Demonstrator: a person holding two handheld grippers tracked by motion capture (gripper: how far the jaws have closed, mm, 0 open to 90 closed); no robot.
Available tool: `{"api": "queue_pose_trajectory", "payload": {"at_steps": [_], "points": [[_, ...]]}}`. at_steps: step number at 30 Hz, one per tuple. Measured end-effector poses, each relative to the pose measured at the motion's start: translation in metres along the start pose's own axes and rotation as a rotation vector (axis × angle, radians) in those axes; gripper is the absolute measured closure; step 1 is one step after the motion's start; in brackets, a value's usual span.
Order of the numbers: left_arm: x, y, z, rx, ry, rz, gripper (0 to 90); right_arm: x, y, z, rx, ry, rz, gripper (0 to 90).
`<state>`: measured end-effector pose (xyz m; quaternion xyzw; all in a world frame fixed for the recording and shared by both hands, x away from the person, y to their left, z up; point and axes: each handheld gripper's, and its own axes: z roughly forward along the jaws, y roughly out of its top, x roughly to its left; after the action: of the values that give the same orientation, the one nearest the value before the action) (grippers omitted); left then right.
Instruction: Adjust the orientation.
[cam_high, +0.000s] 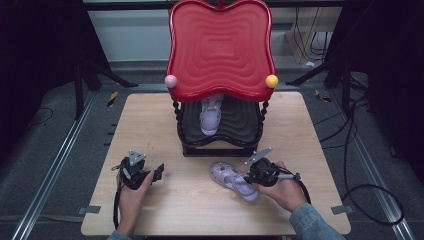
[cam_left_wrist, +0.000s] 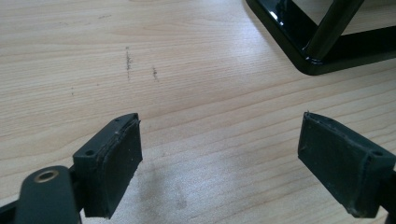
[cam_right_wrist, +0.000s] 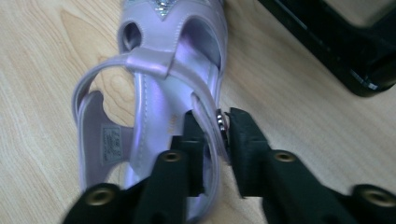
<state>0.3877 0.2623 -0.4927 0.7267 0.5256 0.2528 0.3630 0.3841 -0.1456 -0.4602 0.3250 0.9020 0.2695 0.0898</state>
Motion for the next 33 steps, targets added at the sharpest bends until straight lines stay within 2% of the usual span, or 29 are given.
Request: {"api": "queue_pose_trajectory", "payload": {"at_steps": [1, 4, 8, 12, 16, 19, 25, 27, 33], "points": [[0.0, 0.0, 0.0, 0.0, 0.0, 0.0, 12.8, 0.0, 0.0, 0.0, 0.0, 0.0, 0.0, 73.6], [-0.002, -0.001, 0.003, 0.012, -0.001, 0.011, 12.6, 0.002, 0.0, -0.003, -0.007, -0.011, 0.014, 60.7], [-0.003, -0.001, 0.006, 0.024, 0.0, 0.018, 12.0, 0.007, 0.002, -0.021, -0.026, -0.051, 0.024, 55.4], [-0.004, -0.001, 0.006, 0.024, 0.001, 0.028, 11.8, 0.019, 0.002, -0.038, -0.051, -0.054, 0.024, 55.6], [-0.004, -0.001, 0.006, 0.023, 0.001, 0.03, 11.4, 0.032, -0.001, -0.044, -0.042, -0.044, 0.014, 56.9], [-0.005, -0.001, 0.007, 0.027, -0.002, 0.03, 11.2, 0.04, -0.002, -0.042, -0.046, -0.029, 0.008, 57.2], [-0.007, -0.001, 0.008, 0.026, -0.004, 0.04, 11.2, 0.05, -0.001, -0.027, -0.022, -0.009, -0.011, 58.3], [-0.007, -0.001, 0.008, 0.025, -0.006, 0.04, 11.2, 0.052, -0.001, -0.017, -0.012, -0.003, -0.011, 61.4], [-0.009, -0.001, 0.008, 0.026, -0.005, 0.048, 11.2, 0.054, -0.001, -0.006, -0.007, 0.011, 0.001, 68.9]]}}
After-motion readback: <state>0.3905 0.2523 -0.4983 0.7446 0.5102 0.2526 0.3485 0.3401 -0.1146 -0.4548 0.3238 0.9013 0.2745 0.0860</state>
